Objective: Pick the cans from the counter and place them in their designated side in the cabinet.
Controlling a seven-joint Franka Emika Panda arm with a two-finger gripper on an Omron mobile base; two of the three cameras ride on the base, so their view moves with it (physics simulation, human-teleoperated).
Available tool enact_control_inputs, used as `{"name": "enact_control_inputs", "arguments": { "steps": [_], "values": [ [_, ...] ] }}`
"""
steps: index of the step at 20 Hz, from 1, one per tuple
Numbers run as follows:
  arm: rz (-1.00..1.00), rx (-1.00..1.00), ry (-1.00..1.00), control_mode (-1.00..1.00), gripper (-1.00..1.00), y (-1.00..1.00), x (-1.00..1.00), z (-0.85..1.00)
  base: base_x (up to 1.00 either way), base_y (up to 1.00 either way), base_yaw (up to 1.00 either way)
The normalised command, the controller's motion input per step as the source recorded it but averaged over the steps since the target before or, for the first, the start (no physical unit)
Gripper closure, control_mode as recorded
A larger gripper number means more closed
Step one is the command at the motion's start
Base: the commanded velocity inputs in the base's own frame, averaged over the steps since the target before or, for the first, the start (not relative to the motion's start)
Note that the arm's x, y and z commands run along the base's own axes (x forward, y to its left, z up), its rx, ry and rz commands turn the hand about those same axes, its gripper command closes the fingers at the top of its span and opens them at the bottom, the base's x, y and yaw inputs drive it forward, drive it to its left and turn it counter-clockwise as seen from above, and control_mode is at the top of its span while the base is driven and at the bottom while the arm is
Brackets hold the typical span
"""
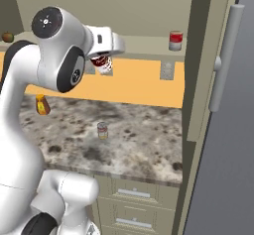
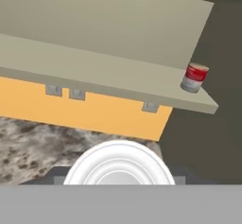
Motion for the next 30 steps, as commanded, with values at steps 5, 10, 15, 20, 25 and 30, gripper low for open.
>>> {"name": "enact_control_inputs", "arguments": {
  "steps": [5, 10, 15, 20, 25, 30],
  "values": [
    [0.0, -0.01, 0.0, -1.0, 1.0, -0.09, 0.21, 0.07, 0.0, 0.0, 0.0],
    [0.0, -0.01, -0.01, -1.0, 1.0, -0.09, 0.23, 0.06, 0.0, 0.0, 0.0],
    [0.0, -0.01, -0.02, -1.0, 1.0, -0.11, 0.22, 0.04, 0.0, 0.0, 0.0],
    [0.0, -0.01, -0.01, -1.0, 1.0, -0.11, 0.25, 0.04, 0.0, 0.0, 0.0],
    [0.0, 0.0, -0.02, -1.0, 1.0, -0.08, 0.25, 0.05, 0.0, 0.0, 0.0],
    [0.0, 0.0, 0.0, -1.0, 1.0, -0.11, 0.23, 0.03, 0.0, 0.0, 0.0]
  ]
}}
